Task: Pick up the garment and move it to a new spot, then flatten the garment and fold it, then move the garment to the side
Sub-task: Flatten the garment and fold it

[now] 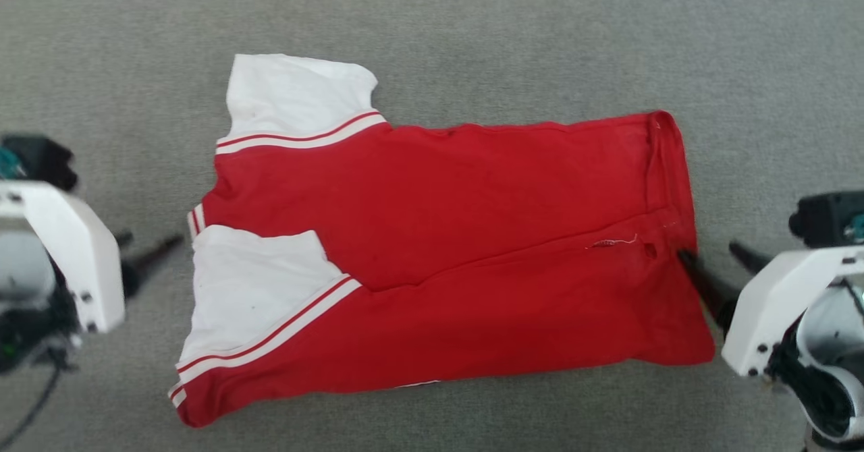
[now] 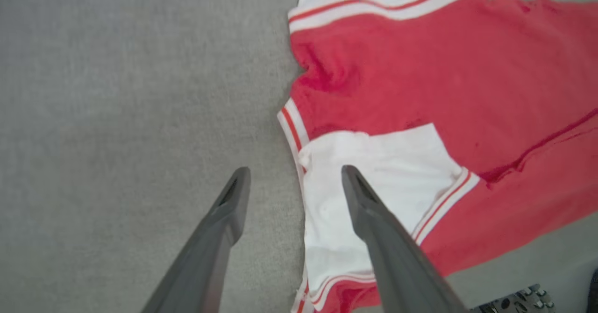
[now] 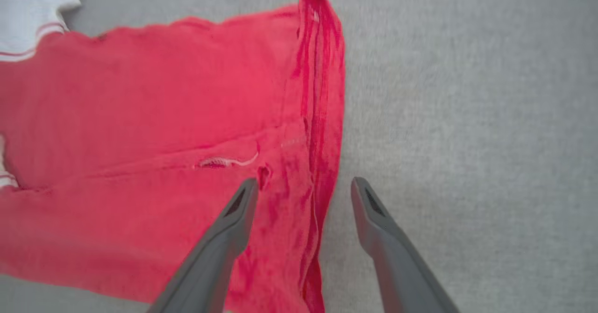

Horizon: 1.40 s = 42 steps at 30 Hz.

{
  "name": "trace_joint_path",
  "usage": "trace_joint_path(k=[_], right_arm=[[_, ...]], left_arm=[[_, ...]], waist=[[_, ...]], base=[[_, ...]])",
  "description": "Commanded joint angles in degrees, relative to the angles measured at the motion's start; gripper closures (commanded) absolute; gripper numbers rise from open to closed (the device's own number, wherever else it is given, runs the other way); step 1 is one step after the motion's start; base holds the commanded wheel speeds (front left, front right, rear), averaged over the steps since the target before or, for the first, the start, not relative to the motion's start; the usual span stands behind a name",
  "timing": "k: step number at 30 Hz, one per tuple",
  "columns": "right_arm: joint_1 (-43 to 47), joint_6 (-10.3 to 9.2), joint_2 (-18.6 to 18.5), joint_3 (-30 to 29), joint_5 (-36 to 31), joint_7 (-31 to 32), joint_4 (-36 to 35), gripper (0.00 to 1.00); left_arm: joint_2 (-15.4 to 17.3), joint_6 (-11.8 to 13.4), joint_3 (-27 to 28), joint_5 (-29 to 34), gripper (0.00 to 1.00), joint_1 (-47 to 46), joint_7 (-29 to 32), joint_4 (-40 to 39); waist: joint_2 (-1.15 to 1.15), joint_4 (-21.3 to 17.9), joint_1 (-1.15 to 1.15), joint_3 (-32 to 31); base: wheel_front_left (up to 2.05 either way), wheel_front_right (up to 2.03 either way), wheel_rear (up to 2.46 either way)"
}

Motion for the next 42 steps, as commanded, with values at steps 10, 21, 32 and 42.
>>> trace_joint_path(k=[10,21,32,42], right_arm=[[-6.4,0.00,2.2,1.8,-1.8,-18.6,-3.0,0.00],[-11.6,0.00,2.4,7.2,-1.6,-38.4,-1.1,0.00],[-12.2,0.00,2.4,9.9,0.8,-42.8,1.4,0.00],[-14.2,0.00,2.4,11.8,2.3,-38.5,5.4,0.00]], left_arm=[[-1.3,-3.6,3.1,4.7,0.00,-11.7,3.5,5.9],[-4.4,-6.7,3.0,8.6,0.00,-21.2,8.8,17.0],[-6.9,-6.2,1.0,10.3,0.00,-25.8,15.5,28.1],[-9.8,-5.9,-1.9,10.3,1.00,-24.1,19.9,35.1]], waist=[[0.00,-5.5,0.00,2.9],[0.00,-12.3,0.00,7.0],[0.00,-16.0,0.00,10.7],[0.00,-16.1,0.00,12.5]], base=[[0.00,0.00,0.00],[0.00,0.00,0.00],[0.00,0.00,0.00],[0.00,0.00,0.00]])
